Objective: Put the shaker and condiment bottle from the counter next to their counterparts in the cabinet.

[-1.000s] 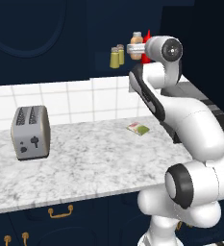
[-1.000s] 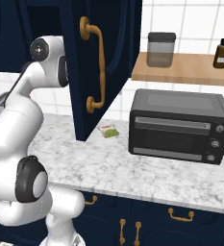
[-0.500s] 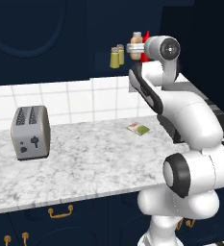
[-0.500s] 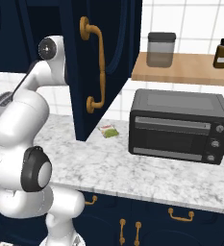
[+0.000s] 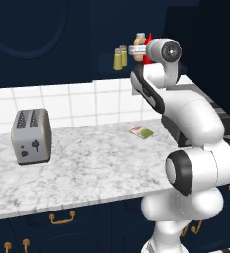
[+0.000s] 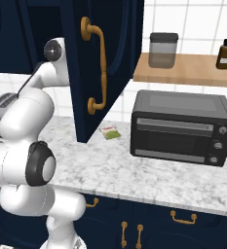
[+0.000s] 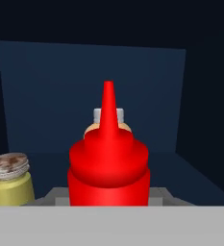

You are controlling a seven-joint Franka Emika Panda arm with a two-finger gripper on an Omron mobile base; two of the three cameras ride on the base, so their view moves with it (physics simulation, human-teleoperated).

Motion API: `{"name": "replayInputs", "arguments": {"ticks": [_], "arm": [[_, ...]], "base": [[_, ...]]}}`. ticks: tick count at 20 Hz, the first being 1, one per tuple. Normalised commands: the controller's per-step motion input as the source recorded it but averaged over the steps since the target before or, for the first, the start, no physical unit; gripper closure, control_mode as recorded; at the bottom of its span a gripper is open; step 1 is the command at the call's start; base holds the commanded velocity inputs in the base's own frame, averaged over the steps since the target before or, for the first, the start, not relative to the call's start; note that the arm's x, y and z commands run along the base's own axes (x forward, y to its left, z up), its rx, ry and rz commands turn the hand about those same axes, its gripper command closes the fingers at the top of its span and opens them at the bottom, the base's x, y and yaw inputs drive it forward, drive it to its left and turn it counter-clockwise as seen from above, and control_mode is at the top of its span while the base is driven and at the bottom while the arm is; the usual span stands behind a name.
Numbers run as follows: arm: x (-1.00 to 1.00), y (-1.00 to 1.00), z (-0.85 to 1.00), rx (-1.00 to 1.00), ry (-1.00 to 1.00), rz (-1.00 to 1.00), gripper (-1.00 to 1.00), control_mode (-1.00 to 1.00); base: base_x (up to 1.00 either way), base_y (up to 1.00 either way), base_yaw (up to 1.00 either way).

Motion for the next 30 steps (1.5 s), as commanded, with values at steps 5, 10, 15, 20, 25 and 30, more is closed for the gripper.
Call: {"name": "replayInputs", "arguments": {"ticks": [5, 10, 15, 20, 25, 30], "arm": [[0.34, 0.00, -0.24, 0.00, 0.00, 0.00, 1.00, -1.00], [0.35, 0.00, -0.38, 0.00, 0.00, 0.00, 1.00, -1.00], [0.35, 0.00, -0.29, 0.00, 0.00, 0.00, 1.00, -1.00], [0.31, 0.00, -0.34, 0.00, -0.01, 0.00, 1.00, -1.00], [0.28, 0.00, -0.39, 0.00, -0.06, 0.00, 1.00, -1.00], [0.28, 0.00, -0.43, 0.00, -0.08, 0.00, -1.00, -1.00]], "base": [[0.00, 0.00, 0.00], [0.00, 0.00, 0.00], [0.00, 0.00, 0.00], [0.00, 0.00, 0.00], [0.00, 0.00, 0.00], [0.00, 0.00, 0.00]]}}
